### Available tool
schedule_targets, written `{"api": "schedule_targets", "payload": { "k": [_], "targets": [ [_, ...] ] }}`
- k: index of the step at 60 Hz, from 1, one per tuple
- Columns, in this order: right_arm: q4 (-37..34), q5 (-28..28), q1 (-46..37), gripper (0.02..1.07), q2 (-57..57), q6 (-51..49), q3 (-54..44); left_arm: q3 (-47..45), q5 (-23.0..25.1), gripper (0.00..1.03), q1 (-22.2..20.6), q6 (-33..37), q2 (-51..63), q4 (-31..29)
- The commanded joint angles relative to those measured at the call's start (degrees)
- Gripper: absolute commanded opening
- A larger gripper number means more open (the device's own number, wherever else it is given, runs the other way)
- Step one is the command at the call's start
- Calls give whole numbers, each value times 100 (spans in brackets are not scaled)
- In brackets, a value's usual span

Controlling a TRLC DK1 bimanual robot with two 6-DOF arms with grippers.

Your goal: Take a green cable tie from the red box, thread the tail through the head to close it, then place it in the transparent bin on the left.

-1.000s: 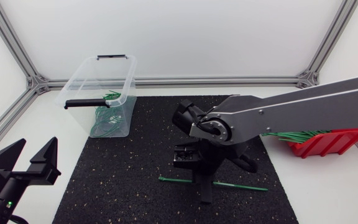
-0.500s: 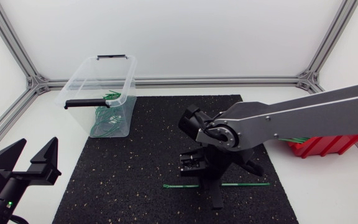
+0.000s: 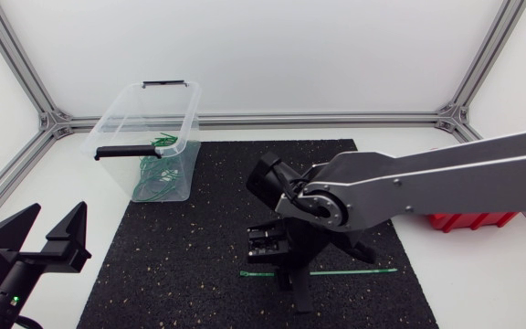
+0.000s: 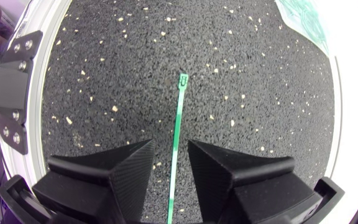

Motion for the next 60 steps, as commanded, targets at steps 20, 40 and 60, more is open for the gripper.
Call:
{"api": "schedule_targets", "payload": {
  "k": [20, 40, 60],
  "targets": [
    [303, -114, 174, 49, 668, 170, 317, -213, 21, 99, 1, -50, 25, -179],
    [409, -132, -134, 49, 922, 3, 343, -213, 21, 99, 18, -50, -1, -179],
    [514, -105, -353, 48, 1002, -102, 449, -213, 21, 99, 9, -50, -1, -179]
  ]
}}
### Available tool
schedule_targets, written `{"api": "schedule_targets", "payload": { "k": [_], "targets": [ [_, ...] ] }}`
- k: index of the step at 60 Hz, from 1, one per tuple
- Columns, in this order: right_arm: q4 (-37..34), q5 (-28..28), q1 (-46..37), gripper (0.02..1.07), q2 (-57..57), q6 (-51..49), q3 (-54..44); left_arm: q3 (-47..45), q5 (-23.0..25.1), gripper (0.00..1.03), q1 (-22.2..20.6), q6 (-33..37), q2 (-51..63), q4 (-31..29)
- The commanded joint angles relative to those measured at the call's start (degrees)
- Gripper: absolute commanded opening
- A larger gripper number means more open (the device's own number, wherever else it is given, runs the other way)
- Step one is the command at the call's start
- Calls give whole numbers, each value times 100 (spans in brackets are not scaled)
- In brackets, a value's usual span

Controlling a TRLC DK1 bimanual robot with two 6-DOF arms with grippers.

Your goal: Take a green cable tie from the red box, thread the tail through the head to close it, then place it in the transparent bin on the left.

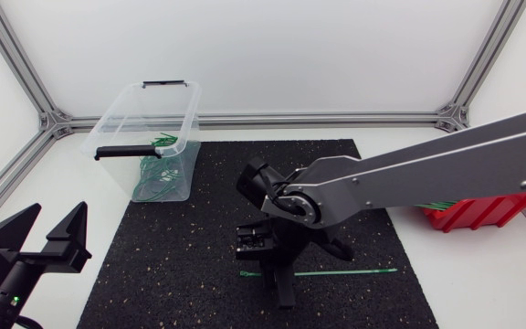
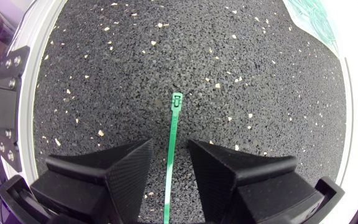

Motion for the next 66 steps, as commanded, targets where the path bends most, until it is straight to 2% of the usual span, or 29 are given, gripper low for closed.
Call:
{"api": "schedule_targets", "payload": {
  "k": [1, 12, 19, 28, 32, 40, 43, 44, 45, 66],
  "targets": [
    [187, 233, -229, 48, 261, -139, 152, -213, 21, 99, 22, -47, -1, -179],
    [90, 242, -352, 47, 278, -227, 292, -213, 21, 99, 22, -47, -1, -179],
    [11, 233, -414, 38, 278, -280, 363, -213, 21, 99, 22, -47, -1, -179],
    [-16, 225, -431, 37, 305, -324, 327, -213, 21, 99, 22, -47, -1, -179],
    [-68, 216, -431, 29, 331, -333, 327, -213, 21, 99, 22, -47, -1, -179],
    [-68, 198, -414, 28, 401, -333, 231, -213, 21, 99, 14, -47, -1, -179],
    [-68, 198, -387, 23, 428, -333, 204, -213, 21, 99, 14, -47, -1, -179],
    [-42, 198, -370, 15, 428, -315, 169, -213, 21, 99, 14, -47, -1, -179],
    [-42, 198, -370, 13, 436, -297, 160, -213, 21, 99, 14, -47, -1, -170],
    [-191, 207, -317, 8, 331, -183, 99, -213, 21, 99, -4, -47, -1, -179]
  ]
}}
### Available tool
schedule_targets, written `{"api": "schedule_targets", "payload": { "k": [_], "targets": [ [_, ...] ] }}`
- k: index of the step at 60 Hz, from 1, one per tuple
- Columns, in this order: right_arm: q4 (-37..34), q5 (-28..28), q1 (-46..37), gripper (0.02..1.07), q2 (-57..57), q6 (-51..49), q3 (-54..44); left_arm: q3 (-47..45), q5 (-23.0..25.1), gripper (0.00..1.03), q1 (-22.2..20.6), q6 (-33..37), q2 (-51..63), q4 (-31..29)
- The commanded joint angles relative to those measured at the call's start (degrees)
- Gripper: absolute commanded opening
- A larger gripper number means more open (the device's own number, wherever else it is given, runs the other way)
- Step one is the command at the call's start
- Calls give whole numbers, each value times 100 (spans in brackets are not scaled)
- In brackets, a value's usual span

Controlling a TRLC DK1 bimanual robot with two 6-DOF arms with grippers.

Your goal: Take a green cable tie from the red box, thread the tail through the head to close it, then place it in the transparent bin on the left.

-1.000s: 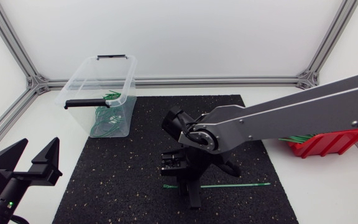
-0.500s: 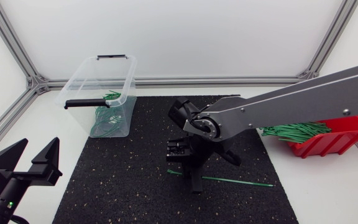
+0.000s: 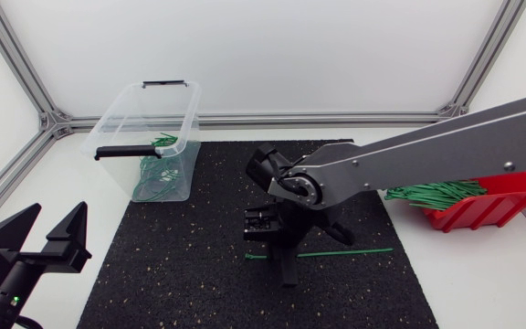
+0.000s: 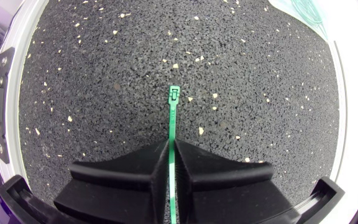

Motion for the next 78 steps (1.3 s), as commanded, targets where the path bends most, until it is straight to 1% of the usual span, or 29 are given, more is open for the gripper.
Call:
{"api": "schedule_targets", "payload": {
  "k": [1, 12, 17, 28, 34, 45, 56, 59, 63, 67, 72, 76, 78],
  "targets": [
    [-86, 37, 66, 8, 101, -4, -205, -213, 21, 99, -11, -50, 8, -179],
    [-315, 10, 127, 8, -365, 119, -82, -213, 21, 99, -19, -50, 8, -179],
    [-535, -174, 92, 8, -549, 163, 50, -213, 21, 99, -19, -50, 8, -179],
    [-772, -491, -31, 8, -778, 286, 190, -213, 21, 99, -19, -50, -19, -179],
    [-1053, -790, -180, 8, -883, 365, 357, -213, 21, 99, 42, -32, -28, -179],
    [-1493, -1405, -514, 8, -1068, 532, 700, -143, 38, 99, -116, -23, -45, -126],
    [-1668, -1695, -646, 8, -1173, 743, 911, 139, 188, 99, -125, -6, 60, -258],
    [-1739, -1800, -681, 8, -1200, 787, 999, 288, 311, 99, -116, 3, 271, -337],
    [-1783, -1835, -681, 8, -1243, 805, 1061, 552, 460, 97, -125, 38, 816, -407],
    [-1774, -1809, -681, 8, -1270, 805, 1008, 640, 469, 97, -142, 126, 1115, -425],
    [-1712, -1686, -611, 8, -1314, 778, 867, 578, 469, 97, -151, 135, 1080, -390],
    [-1642, -1554, -523, 8, -1402, 690, 674, 490, 469, 98, -195, 144, 834, -425],
    [-1554, -1422, -453, 8, -1472, 620, 498, 358, 478, 98, -239, 135, 447, -443]
  ]
}}
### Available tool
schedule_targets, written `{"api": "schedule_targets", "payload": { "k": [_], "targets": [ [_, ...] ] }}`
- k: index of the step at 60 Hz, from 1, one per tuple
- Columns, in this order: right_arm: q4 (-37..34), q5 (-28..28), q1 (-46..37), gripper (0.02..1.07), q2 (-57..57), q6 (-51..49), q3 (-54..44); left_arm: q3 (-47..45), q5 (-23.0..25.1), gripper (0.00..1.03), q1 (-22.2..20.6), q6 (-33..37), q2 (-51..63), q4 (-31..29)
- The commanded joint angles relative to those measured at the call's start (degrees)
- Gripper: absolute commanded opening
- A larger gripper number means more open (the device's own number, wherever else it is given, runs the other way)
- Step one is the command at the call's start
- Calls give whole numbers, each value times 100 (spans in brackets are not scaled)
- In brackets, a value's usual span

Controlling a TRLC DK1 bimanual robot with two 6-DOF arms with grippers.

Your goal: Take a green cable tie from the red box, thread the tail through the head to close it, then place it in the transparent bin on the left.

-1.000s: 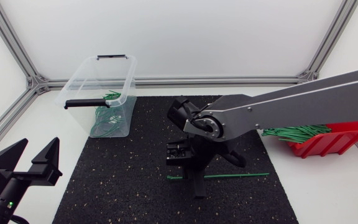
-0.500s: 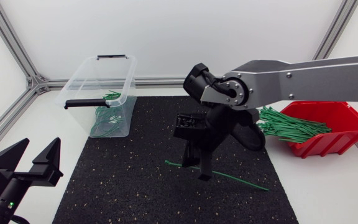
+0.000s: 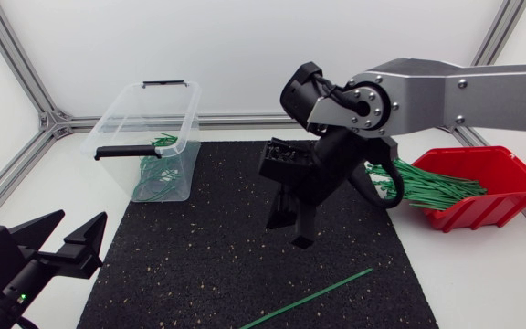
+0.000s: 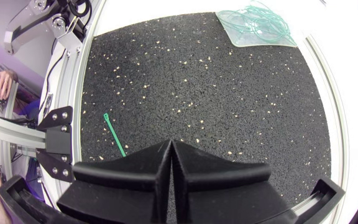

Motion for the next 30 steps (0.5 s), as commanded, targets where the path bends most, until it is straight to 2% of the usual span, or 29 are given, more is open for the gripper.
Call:
{"api": "schedule_targets", "payload": {
  "k": [1, 4, 13, 17, 30],
  "targets": [
    [90, 228, 166, 9, -202, -116, -418, -79, 47, 98, -88, 85, -500, 10],
    [327, 527, 315, 18, -281, -125, -690, -220, 47, 97, -132, 85, -869, 1],
    [547, 800, 596, 41, -334, -310, -1174, -334, 47, 97, -273, 85, -904, -34],
    [705, 1019, 737, 46, -325, -363, -1315, -351, 47, 97, -273, 85, -904, -52],
    [977, 1248, 1185, 49, 88, -477, -1367, -360, 47, 97, -246, 85, -904, -157]
  ]
}}
